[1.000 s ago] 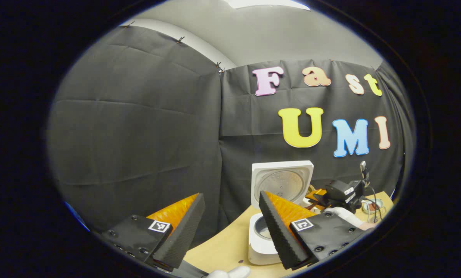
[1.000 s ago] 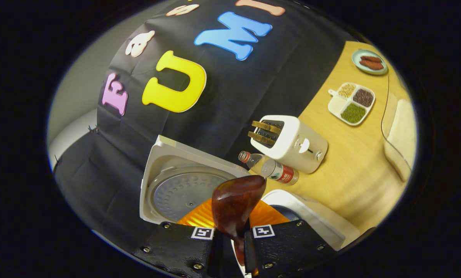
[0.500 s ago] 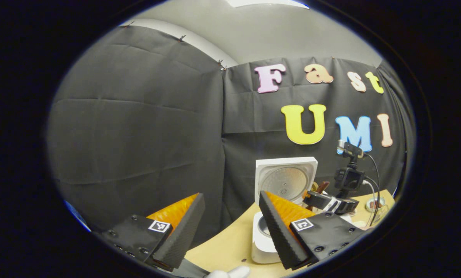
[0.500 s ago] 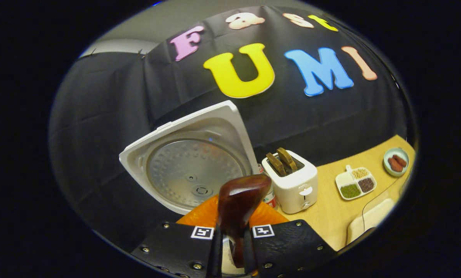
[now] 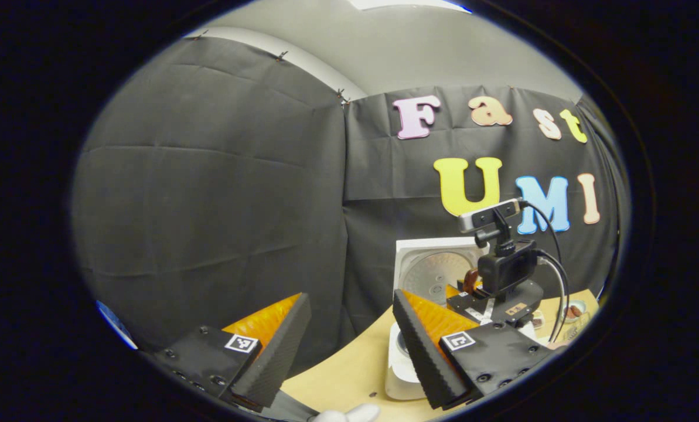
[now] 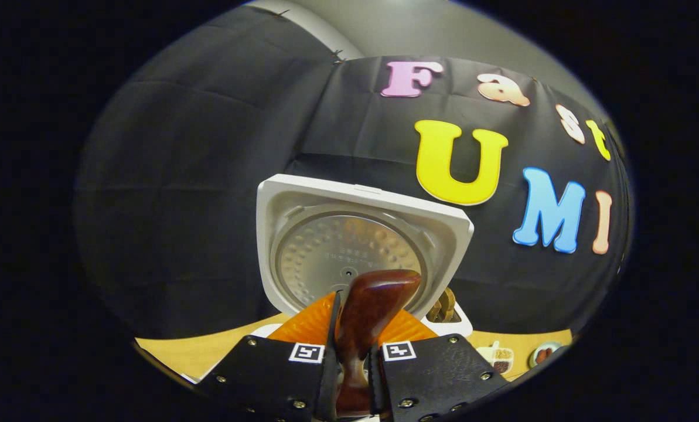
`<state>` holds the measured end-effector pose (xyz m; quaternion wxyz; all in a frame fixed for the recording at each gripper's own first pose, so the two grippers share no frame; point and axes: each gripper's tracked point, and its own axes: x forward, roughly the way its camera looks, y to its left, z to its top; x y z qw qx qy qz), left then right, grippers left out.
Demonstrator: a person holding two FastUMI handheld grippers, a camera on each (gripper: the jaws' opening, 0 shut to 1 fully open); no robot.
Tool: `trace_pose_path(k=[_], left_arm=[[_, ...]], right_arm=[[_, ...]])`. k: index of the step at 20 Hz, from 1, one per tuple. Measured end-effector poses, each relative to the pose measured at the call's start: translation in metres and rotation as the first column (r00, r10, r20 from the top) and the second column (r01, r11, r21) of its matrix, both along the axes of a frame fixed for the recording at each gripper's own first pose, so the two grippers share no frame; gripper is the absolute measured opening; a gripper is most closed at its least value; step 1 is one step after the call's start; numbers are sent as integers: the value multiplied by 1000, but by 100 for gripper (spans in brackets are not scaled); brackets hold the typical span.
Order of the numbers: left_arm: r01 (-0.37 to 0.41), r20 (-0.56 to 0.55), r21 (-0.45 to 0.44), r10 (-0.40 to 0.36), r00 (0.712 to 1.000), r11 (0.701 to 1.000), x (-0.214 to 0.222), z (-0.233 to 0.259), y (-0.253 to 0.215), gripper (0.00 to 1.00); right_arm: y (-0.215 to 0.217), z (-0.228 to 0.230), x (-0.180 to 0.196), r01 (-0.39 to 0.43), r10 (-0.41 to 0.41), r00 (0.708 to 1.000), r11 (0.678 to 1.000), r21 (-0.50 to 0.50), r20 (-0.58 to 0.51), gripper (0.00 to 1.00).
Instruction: Close the left gripper, press the button to open the rice cooker; take a wooden spoon from the chopstick holder with the right hand, scoop a spoonful of rice and pour it into the rice cooker, then put the wooden spoon back into the chopstick holder.
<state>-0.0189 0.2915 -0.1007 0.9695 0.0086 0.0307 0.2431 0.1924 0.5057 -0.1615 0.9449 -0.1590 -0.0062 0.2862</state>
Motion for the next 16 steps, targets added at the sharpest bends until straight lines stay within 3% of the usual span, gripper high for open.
trace_pose_path(k=[5,9,11,13,14,16], left_arm=[[-4,1,1,4,1000,1000,1,3,-1,99],[-6,-1,5,6,1000,1000,-1,3,-3,99],[-7,2,11,7,1000,1000,-2,8,-5,99],[-4,2,13,4,1000,1000,-2,8,-8,98],[-2,3,16,2,1000,1000,-3,10,-10,98],[9,6,25,-9,1000,1000,-3,15,-17,99]], right_arm=[[8,-4,-11,-47,64,993,987,-155,103,22],[5,-5,-18,-58,68,995,988,-142,70,22],[3,1,-12,-62,65,997,996,-69,35,22],[-9,11,-8,-53,59,996,995,88,-67,22],[-18,17,-4,-30,57,989,981,192,-136,22],[-43,31,7,49,62,963,915,399,-261,22]])
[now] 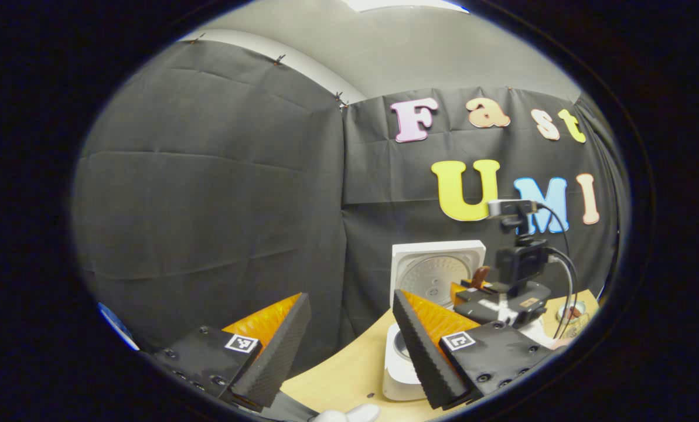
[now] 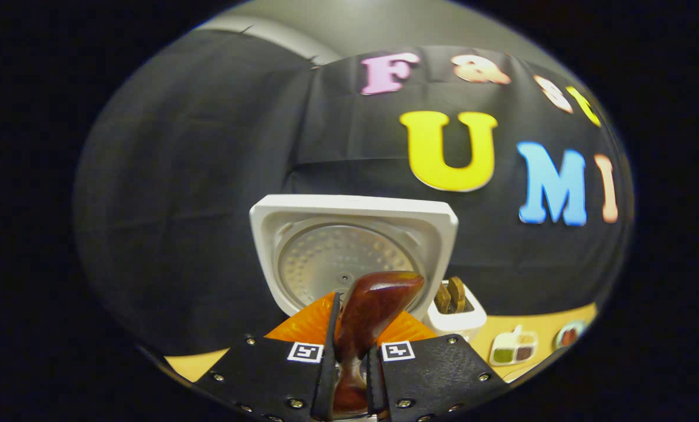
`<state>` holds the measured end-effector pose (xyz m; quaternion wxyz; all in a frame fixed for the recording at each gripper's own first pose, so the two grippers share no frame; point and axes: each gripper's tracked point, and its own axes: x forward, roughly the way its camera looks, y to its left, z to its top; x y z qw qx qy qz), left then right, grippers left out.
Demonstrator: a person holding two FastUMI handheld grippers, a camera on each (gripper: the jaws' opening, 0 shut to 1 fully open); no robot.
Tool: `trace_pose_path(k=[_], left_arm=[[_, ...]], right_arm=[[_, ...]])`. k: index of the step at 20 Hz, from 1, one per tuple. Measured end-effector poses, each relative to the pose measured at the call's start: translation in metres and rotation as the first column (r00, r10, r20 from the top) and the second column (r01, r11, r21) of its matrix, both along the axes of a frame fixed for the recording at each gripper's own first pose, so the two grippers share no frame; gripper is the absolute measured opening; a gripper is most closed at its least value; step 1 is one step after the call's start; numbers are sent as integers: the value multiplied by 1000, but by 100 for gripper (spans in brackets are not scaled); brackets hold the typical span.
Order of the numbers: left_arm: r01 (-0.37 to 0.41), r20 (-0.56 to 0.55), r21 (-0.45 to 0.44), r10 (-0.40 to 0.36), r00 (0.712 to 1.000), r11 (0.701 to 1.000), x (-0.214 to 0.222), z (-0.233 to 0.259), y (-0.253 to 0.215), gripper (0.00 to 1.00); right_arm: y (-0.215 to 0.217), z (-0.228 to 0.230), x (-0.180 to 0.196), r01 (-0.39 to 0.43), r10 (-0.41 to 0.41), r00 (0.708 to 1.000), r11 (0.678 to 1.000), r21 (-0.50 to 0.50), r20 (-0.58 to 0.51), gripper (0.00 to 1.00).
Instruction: Close the left gripper, press the button to open the rice cooker; take a wooden spoon from the chopstick holder with the right hand, scoop a spoonful of rice and pour it into the rice cooker, then put the wooden spoon back into the chopstick holder.
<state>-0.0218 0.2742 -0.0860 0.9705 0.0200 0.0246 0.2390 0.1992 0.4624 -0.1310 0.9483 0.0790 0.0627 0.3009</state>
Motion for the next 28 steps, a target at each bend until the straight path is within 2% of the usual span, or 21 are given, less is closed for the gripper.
trace_pose_path(k=[2,3,8,14,19,28], left_arm=[[19,2,14,-19,1000,1000,3,6,-13,99],[30,1,20,-30,1000,999,6,8,-18,99],[95,16,5,-95,995,995,15,19,-61,99],[174,22,18,-174,984,985,28,23,-130,98],[220,1,0,-220,975,975,39,16,-187,97],[247,-18,12,-247,969,969,54,17,-267,98]], right_arm=[[-33,18,15,45,-30,996,984,174,-89,22],[-54,25,21,76,-51,992,971,225,-117,22],[-162,39,49,209,-175,975,929,305,-138,22],[-309,35,60,367,-334,930,875,316,-155,22],[-414,9,77,470,-442,883,834,289,-161,22],[-558,-52,92,597,-562,802,762,251,-202,22]])
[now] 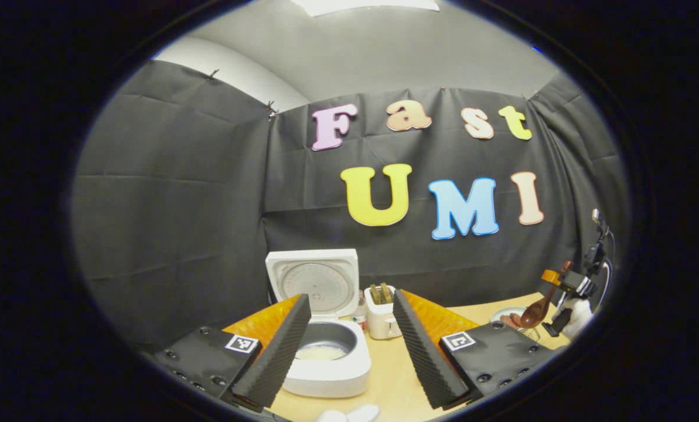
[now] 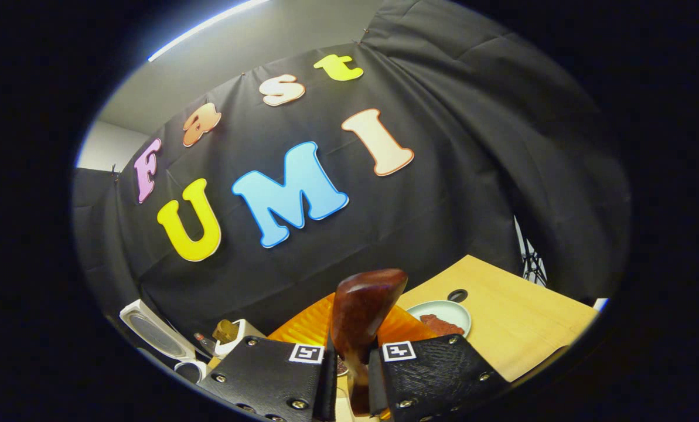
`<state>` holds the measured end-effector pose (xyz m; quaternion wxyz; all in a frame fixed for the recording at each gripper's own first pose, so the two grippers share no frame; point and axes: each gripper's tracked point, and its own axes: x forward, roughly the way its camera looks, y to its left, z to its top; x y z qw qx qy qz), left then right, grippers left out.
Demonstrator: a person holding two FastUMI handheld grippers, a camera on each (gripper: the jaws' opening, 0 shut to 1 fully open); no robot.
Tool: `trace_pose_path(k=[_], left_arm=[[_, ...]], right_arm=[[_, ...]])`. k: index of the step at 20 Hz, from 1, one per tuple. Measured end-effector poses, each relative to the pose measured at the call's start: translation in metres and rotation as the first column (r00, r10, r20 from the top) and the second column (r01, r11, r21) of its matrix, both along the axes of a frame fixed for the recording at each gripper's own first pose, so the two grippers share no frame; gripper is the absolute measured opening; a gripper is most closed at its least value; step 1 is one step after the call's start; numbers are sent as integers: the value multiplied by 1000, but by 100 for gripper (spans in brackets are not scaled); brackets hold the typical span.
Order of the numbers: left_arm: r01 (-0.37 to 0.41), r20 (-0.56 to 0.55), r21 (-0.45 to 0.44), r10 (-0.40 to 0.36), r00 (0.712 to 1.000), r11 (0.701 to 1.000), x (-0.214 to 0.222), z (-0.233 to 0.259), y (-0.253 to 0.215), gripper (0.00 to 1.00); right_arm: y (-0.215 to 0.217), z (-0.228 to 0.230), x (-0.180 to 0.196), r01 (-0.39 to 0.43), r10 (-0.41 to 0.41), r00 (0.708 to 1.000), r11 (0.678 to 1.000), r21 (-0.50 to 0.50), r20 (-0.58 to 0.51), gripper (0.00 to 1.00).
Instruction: Close the left gripper, press the button to open the rice cooker; take a wooden spoon from the chopstick holder with the right hand, scoop a spoonful of rice and pour it into the rice cooker, then put the wooden spoon back into the chopstick holder.
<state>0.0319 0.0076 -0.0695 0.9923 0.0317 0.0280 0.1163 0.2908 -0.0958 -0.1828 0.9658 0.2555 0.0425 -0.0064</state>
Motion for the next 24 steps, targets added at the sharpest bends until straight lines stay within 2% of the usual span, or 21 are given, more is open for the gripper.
trace_pose_path(k=[3,10,18,20,24], left_arm=[[4,-16,-8,-4,1000,1000,8,-4,-21,98],[20,-13,30,-19,1000,999,18,1,-51,98],[21,-29,49,-19,999,999,19,-3,-57,99],[24,-21,62,-23,1000,998,17,2,-59,99],[31,-12,60,-30,999,998,15,8,-58,98]], right_arm=[[-24,-27,9,27,-26,999,999,31,-24,22],[-27,-89,21,-3,7,995,999,44,-102,22],[-23,-145,14,-31,28,978,999,-15,-206,22],[-30,-150,12,-10,10,974,1000,2,-226,22],[-38,-153,5,21,-29,968,999,-35,-249,22]])
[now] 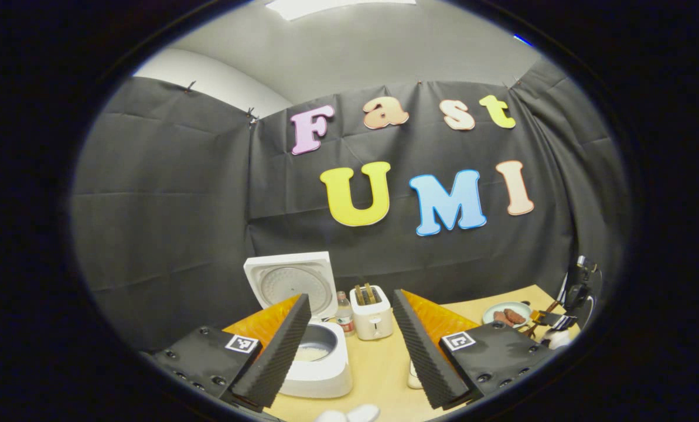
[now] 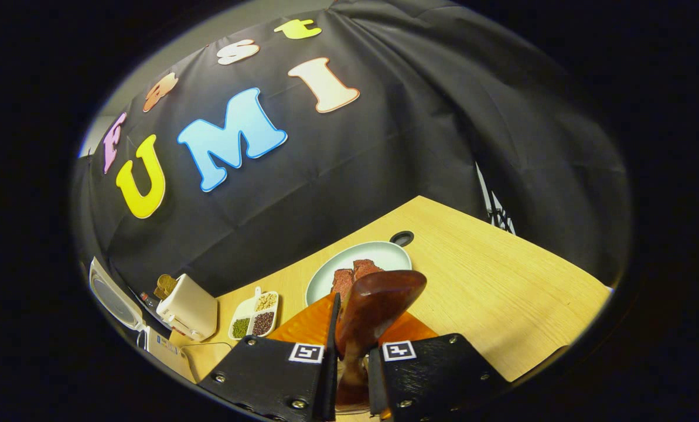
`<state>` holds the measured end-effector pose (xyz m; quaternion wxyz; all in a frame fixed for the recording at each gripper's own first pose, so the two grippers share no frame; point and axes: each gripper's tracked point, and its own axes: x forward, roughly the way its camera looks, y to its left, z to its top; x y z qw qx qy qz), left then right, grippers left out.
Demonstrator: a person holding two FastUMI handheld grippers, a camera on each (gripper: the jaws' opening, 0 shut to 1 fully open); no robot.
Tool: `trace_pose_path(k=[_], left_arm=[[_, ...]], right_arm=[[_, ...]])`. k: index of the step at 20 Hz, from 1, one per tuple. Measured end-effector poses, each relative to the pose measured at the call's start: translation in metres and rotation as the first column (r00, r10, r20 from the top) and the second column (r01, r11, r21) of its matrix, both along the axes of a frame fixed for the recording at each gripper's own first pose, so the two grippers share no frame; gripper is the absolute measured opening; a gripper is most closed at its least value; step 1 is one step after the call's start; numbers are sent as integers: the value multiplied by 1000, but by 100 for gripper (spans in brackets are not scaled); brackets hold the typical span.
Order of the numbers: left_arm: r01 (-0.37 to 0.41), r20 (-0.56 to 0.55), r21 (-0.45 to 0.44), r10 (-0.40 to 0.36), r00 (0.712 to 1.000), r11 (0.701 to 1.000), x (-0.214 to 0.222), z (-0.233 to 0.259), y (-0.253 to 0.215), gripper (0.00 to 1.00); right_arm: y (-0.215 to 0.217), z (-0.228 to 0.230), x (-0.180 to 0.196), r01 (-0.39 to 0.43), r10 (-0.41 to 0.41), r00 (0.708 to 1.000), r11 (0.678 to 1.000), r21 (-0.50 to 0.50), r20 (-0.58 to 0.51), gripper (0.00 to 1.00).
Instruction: Close the left gripper, press the button to open the rice cooker; take a wooden spoon from the chopstick holder with the right hand, scoop a spoonful of rice and pour it into the rice cooker, then put the wooden spoon back into the chopstick holder.
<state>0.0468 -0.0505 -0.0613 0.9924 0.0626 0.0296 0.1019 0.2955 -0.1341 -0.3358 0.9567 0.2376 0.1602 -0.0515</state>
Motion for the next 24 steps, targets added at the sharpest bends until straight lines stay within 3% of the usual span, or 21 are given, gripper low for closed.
trace_pose_path(k=[2,3,5,8,14,17,21,24], left_arm=[[-2,0,-2,2,1000,1000,-3,0,8,97],[0,3,-3,0,1000,1000,-4,1,10,96],[-1,6,-8,1,1000,1000,-3,3,15,97],[6,8,-13,-6,1000,1000,-5,2,23,98],[28,29,-35,-27,999,999,1,19,46,97],[34,53,-56,-31,998,998,2,29,64,98],[52,57,-66,-49,997,996,-1,33,82,99],[43,31,-77,-41,999,996,5,31,104,99]], right_arm=[[-8,13,-6,11,-11,1000,1000,-8,22,35],[-13,19,-14,25,-25,999,1000,-11,21,60],[-28,29,-21,72,-70,997,994,-83,31,94],[-32,72,-47,81,-64,994,976,-204,87,95],[7,182,-124,25,71,976,901,-432,204,96],[33,228,-170,1,121,963,892,-452,240,98],[60,256,-225,-15,113,964,928,-372,242,98],[86,265,-257,-42,147,963,912,-409,227,98]])
